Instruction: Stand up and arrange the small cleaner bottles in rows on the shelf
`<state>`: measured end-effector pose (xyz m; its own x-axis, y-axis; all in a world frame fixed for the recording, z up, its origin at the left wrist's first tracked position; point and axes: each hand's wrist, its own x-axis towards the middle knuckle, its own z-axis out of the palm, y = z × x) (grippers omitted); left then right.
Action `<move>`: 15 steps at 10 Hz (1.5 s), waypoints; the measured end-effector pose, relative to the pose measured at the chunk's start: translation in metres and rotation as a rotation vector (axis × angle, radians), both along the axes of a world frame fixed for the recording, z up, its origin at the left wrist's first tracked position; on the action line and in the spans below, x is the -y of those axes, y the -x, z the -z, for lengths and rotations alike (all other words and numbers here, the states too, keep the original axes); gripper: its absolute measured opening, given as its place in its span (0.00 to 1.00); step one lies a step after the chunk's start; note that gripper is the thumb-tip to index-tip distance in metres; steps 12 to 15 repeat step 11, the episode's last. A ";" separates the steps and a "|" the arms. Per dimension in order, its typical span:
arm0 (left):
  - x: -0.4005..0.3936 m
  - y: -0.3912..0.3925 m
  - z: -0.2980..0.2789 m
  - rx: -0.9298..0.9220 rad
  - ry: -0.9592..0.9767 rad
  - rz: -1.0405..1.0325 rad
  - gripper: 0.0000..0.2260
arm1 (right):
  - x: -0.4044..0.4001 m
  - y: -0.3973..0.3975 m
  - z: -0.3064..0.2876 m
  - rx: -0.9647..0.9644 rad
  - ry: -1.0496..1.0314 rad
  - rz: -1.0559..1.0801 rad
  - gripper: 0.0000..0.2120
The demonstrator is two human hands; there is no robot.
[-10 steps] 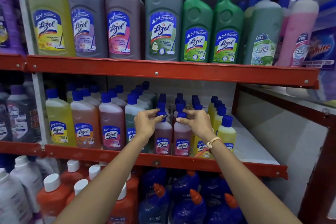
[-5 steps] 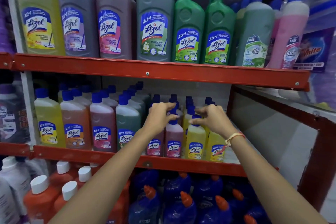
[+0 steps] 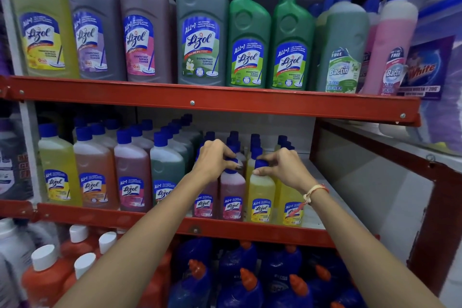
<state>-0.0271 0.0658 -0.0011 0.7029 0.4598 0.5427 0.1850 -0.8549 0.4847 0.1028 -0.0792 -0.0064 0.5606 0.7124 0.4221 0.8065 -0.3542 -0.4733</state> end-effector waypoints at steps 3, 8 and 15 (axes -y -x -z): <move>0.012 0.004 -0.009 0.077 -0.014 0.066 0.21 | 0.025 0.003 -0.016 -0.075 -0.081 -0.061 0.33; 0.047 -0.032 -0.003 0.040 0.070 0.095 0.17 | 0.069 -0.028 -0.002 -0.097 -0.119 0.001 0.23; 0.051 -0.029 -0.002 0.028 0.096 0.109 0.18 | 0.068 -0.032 0.001 -0.090 -0.125 -0.039 0.25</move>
